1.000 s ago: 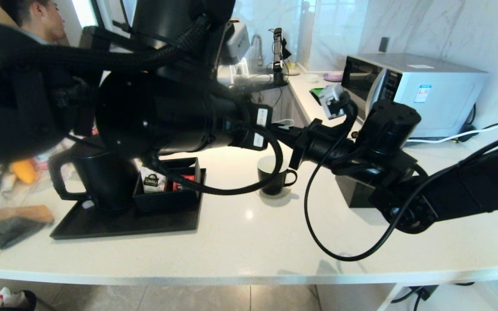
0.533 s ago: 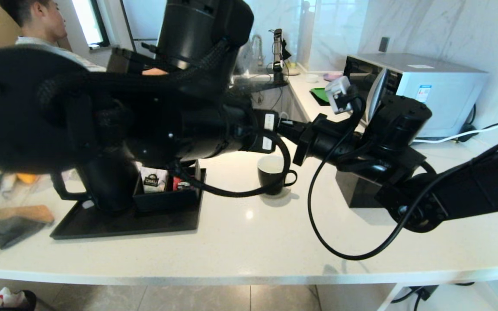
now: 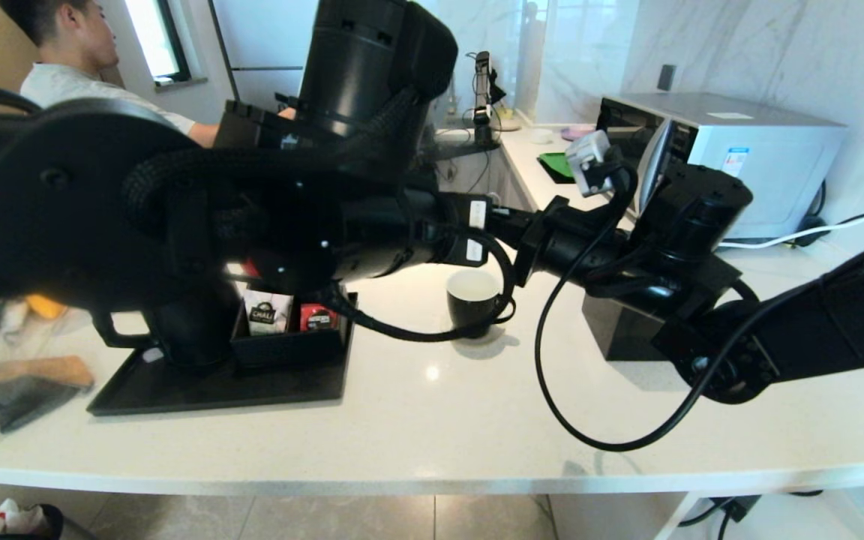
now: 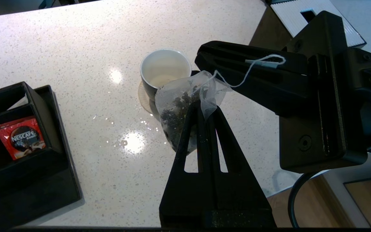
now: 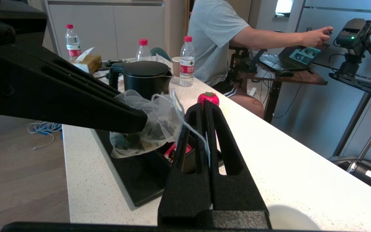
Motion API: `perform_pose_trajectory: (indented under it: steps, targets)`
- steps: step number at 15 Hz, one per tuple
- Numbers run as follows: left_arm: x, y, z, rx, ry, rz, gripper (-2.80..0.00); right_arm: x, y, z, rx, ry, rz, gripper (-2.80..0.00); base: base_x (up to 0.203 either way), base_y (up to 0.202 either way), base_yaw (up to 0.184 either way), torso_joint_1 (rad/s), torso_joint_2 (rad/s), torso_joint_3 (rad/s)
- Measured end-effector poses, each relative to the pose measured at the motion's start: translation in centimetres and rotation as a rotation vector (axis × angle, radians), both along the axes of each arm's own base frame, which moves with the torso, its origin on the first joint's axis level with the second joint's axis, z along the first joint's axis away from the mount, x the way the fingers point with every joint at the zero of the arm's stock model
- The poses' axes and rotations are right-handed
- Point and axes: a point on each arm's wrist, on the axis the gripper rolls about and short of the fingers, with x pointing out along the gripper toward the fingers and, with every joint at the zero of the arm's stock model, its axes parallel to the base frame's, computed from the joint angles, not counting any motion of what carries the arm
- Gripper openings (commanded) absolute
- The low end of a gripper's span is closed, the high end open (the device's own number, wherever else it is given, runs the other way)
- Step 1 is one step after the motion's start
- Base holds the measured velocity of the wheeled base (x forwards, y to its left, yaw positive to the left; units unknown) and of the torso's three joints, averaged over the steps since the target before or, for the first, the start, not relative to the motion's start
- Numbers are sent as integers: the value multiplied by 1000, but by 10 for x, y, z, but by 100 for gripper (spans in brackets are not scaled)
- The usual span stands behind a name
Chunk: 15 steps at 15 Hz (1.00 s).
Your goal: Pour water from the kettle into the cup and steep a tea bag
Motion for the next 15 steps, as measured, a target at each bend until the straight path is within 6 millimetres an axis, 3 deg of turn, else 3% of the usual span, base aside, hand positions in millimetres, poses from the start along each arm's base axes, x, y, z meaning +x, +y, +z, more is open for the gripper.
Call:
perform_pose_trajectory:
  steps: [15]
  targets:
    - [-12,4,-21,49,48,39,-280,-2,-2,-8,-14,18,-2,-280,0,0,0,0,0,0]
